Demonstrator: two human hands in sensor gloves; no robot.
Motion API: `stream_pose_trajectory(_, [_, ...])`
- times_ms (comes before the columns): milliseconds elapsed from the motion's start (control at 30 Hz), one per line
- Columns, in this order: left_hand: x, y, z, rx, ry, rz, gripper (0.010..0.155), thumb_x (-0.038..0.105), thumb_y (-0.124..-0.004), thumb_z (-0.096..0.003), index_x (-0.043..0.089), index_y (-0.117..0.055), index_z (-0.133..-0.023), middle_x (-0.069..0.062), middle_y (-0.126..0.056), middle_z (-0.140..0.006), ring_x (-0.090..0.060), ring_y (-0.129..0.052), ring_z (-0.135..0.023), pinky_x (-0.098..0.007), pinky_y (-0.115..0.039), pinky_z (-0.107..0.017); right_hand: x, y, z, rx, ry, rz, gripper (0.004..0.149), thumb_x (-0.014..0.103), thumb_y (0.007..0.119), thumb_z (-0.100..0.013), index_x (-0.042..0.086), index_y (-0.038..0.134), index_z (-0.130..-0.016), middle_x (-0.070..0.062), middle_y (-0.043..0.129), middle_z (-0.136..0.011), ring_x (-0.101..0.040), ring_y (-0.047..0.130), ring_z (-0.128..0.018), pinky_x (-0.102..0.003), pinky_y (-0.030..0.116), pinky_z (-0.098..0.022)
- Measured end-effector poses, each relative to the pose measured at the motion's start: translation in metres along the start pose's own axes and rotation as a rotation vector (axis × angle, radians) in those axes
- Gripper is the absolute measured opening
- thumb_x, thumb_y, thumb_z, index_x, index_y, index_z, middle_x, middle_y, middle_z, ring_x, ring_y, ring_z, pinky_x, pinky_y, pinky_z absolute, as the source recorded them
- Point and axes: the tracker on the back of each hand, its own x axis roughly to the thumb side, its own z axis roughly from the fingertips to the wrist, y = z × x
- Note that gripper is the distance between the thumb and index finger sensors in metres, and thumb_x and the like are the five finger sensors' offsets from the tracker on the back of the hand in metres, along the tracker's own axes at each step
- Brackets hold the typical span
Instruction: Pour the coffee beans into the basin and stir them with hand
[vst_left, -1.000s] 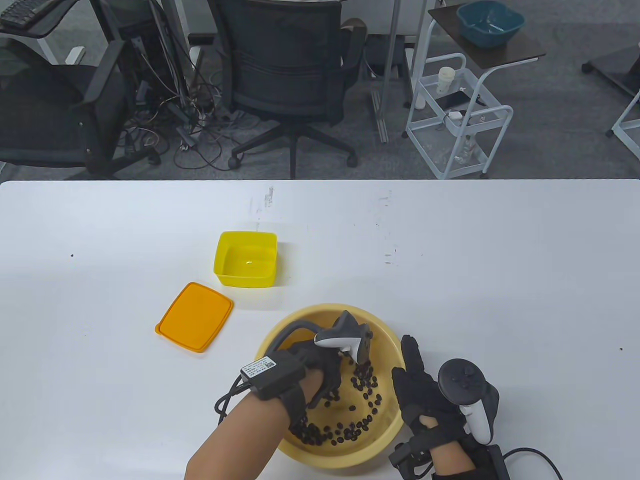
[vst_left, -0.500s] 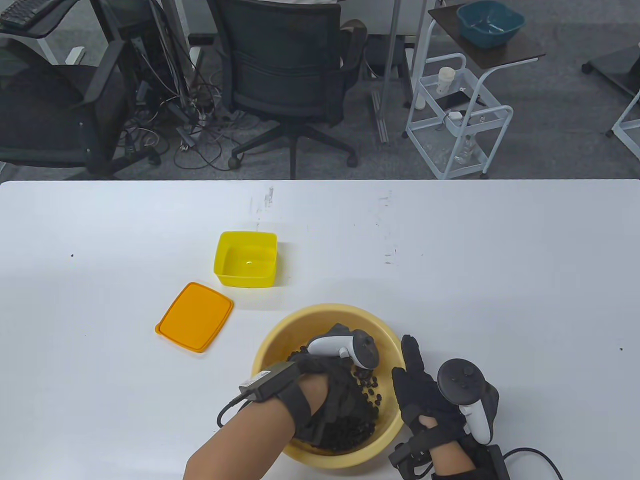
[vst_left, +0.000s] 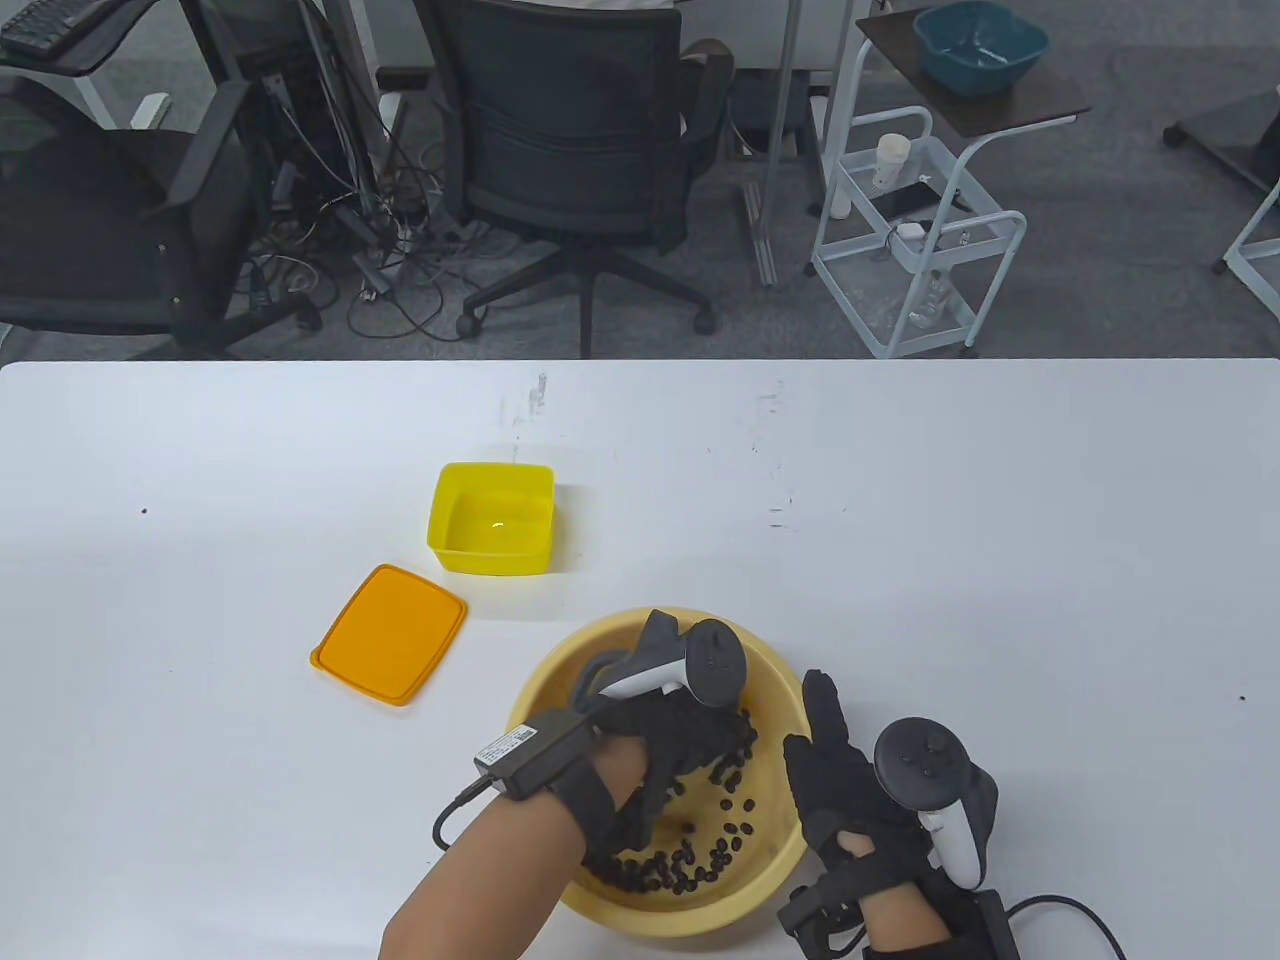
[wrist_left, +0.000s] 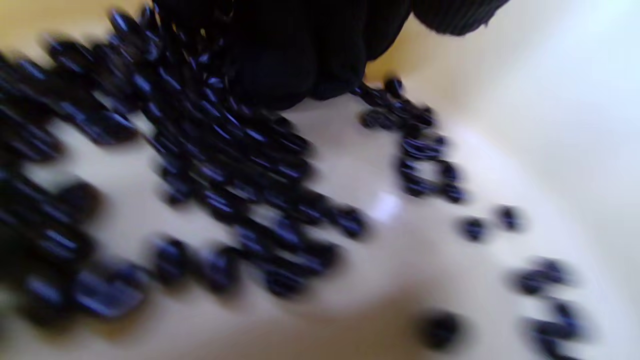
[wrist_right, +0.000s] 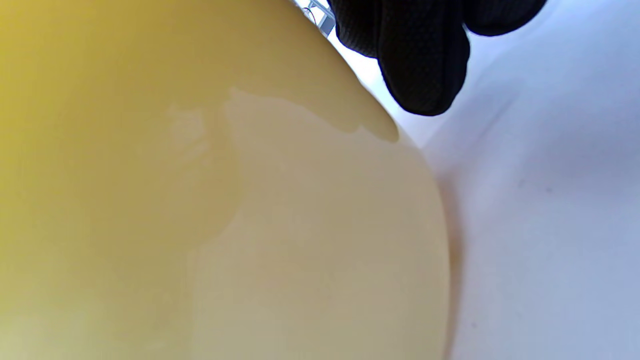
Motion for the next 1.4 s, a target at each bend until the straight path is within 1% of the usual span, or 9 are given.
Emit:
stream_pose_trajectory(133, [-0.004,0.006,0.002,-0.148,0.158,-0.246,0.056,0.047,-0.062,-0.0531,0.012,-0.069,-0.097,-0.013,-0.086,-0.087,-0.033,-0.095,-0.073,-0.048,-0.064,-0.07,0.0,0.0,0.0,-0.001,0.002,0.004,0.064,0.04,0.052,-0.054,0.026,0.016,-0.104,-0.026,0.053,-0.096,-0.048,0.081,-0.071,-0.063,0.051,-0.061])
stream_pose_trajectory(367, [-0.006,-0.006,-0.001,-0.49,0.225,-0.275,0.059,0.049,-0.062,-0.053,0.005,-0.081,-0.087,-0.016,-0.098,-0.076,-0.038,-0.103,-0.063,-0.05,-0.068,-0.067,0.0,0.0,0.0,-0.001,0.004,0.005,0.063,0.04,0.052,-0.054,0.026,0.016,-0.104,-0.026,0.053,-0.096,-0.048,0.081,-0.07,-0.063,0.051,-0.061])
stream_pose_trajectory(600, [0.004,-0.03,0.003,-0.646,0.063,-0.121,0.06,0.049,-0.064,-0.051,0.0,-0.091,-0.071,-0.017,-0.108,-0.057,-0.039,-0.11,-0.046,-0.05,-0.074,-0.062,0.001,0.0,0.0,-0.014,0.003,0.028,0.064,0.04,0.052,-0.054,0.026,0.016,-0.104,-0.027,0.052,-0.096,-0.049,0.081,-0.071,-0.064,0.051,-0.061])
stream_pose_trajectory(767, [0.024,-0.042,0.001,-0.695,-0.155,0.174,0.06,0.051,-0.061,-0.0524,0.003,-0.086,-0.08,-0.013,-0.105,-0.067,-0.035,-0.109,-0.055,-0.049,-0.074,-0.063,0.001,0.0,0.001,-0.018,0.003,0.038,0.064,0.04,0.052,-0.054,0.025,0.016,-0.105,-0.027,0.052,-0.096,-0.049,0.08,-0.071,-0.064,0.051,-0.061])
stream_pose_trajectory(900, [0.035,-0.036,-0.006,-0.578,-0.297,0.348,0.061,0.05,-0.055,-0.057,0.002,-0.069,-0.092,-0.011,-0.094,-0.079,-0.031,-0.102,-0.065,-0.048,-0.069,-0.066,0.001,0.0,0.001,-0.017,0.004,0.039,0.064,0.04,0.052,-0.054,0.026,0.016,-0.104,-0.027,0.052,-0.096,-0.049,0.08,-0.071,-0.064,0.051,-0.061])
stream_pose_trajectory(967, [0.033,-0.026,-0.007,-0.431,-0.279,0.369,0.061,0.05,-0.054,-0.0568,0.005,-0.064,-0.096,-0.01,-0.089,-0.084,-0.027,-0.1,-0.068,-0.046,-0.067,-0.069,0.001,0.0,0.001,-0.017,0.003,0.04,0.063,0.04,0.052,-0.054,0.026,0.016,-0.104,-0.027,0.052,-0.096,-0.049,0.08,-0.071,-0.064,0.051,-0.061])
stream_pose_trajectory(1067, [0.027,-0.017,-0.008,-0.315,-0.251,0.35,0.06,0.05,-0.053,-0.0576,0.008,-0.054,-0.1,-0.008,-0.077,-0.094,-0.026,-0.089,-0.078,-0.045,-0.056,-0.076,0.001,0.0,0.001,-0.016,0.003,0.036,0.063,0.04,0.051,-0.054,0.025,0.016,-0.104,-0.027,0.052,-0.096,-0.049,0.08,-0.071,-0.064,0.051,-0.061])
stream_pose_trajectory(1233, [0.014,-0.004,0.0,0.002,-0.151,0.04,0.058,0.049,-0.056,-0.0555,0.014,-0.054,-0.102,-0.007,-0.074,-0.097,-0.027,-0.085,-0.082,-0.048,-0.053,-0.076,0.001,0.0,0.0,-0.016,0.001,0.039,0.064,0.04,0.052,-0.054,0.025,0.016,-0.105,-0.027,0.052,-0.096,-0.049,0.08,-0.071,-0.064,0.05,-0.061])
stream_pose_trajectory(1400, [0.006,0.001,0.004,-0.063,0.019,-0.251,0.06,0.048,-0.06,-0.0538,0.012,-0.059,-0.102,-0.011,-0.075,-0.098,-0.034,-0.085,-0.087,-0.05,-0.057,-0.074,0.001,0.001,0.0,-0.016,0.001,0.04,0.064,0.04,0.051,-0.054,0.025,0.016,-0.104,-0.027,0.052,-0.096,-0.049,0.08,-0.071,-0.064,0.05,-0.061])
